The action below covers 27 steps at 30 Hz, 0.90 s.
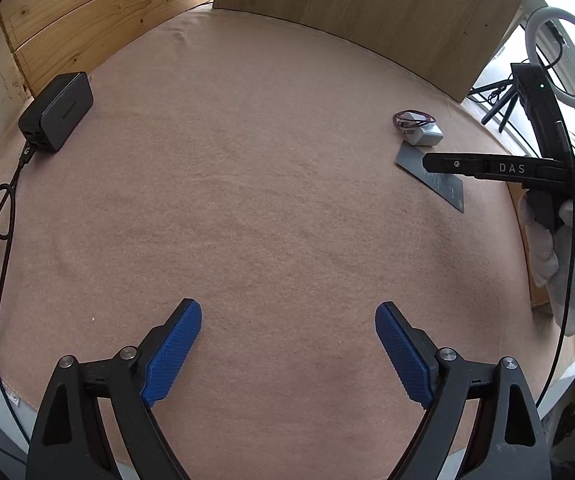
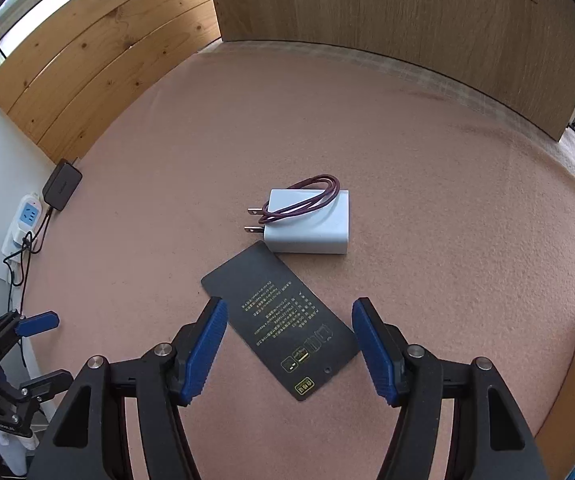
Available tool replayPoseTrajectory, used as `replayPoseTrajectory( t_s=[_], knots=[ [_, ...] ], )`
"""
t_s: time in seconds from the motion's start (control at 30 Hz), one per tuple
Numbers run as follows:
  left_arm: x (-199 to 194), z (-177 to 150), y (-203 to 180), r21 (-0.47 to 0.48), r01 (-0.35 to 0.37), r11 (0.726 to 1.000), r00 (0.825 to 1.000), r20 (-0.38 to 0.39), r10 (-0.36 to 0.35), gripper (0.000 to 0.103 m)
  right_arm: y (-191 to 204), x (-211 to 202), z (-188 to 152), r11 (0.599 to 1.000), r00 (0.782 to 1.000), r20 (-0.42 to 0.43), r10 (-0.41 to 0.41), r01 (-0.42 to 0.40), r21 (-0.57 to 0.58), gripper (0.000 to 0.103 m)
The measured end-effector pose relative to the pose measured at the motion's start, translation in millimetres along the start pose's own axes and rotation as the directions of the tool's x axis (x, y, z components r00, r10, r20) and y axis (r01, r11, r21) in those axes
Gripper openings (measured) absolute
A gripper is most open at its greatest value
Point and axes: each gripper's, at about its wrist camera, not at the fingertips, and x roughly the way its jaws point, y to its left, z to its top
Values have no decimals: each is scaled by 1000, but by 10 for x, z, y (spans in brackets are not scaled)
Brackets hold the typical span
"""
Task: Organize objects
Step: 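Move both tools back to the black card on the carpet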
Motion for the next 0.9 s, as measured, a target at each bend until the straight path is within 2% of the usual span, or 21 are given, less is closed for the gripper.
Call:
replayPoseTrajectory(
  t_s=[0.17,0.3,0.6,0.8,0.9],
  knots=[
    [-17,-35,69,-26,11,1000,1000,5,-11,92,60,173,132,999,999,-36,-21,19,-39,61],
    [-18,-42,92,-37,17,999,1000,5,-17,92,29,187,202,1000,998,-53,14,-15,-8,61],
    [10,-26,67,-41,26,999,1000,9,-26,97,168,174,104,997,992,-99,80,-80,7,61],
    [42,-21,13,-18,2,1000,1000,10,-2,100,405,165,-62,998,992,-116,42,-48,-51,61],
    [50,-33,-1,-6,-12,1000,1000,10,12,101,587,181,-157,993,992,-123,-39,24,-119,60]
  ],
)
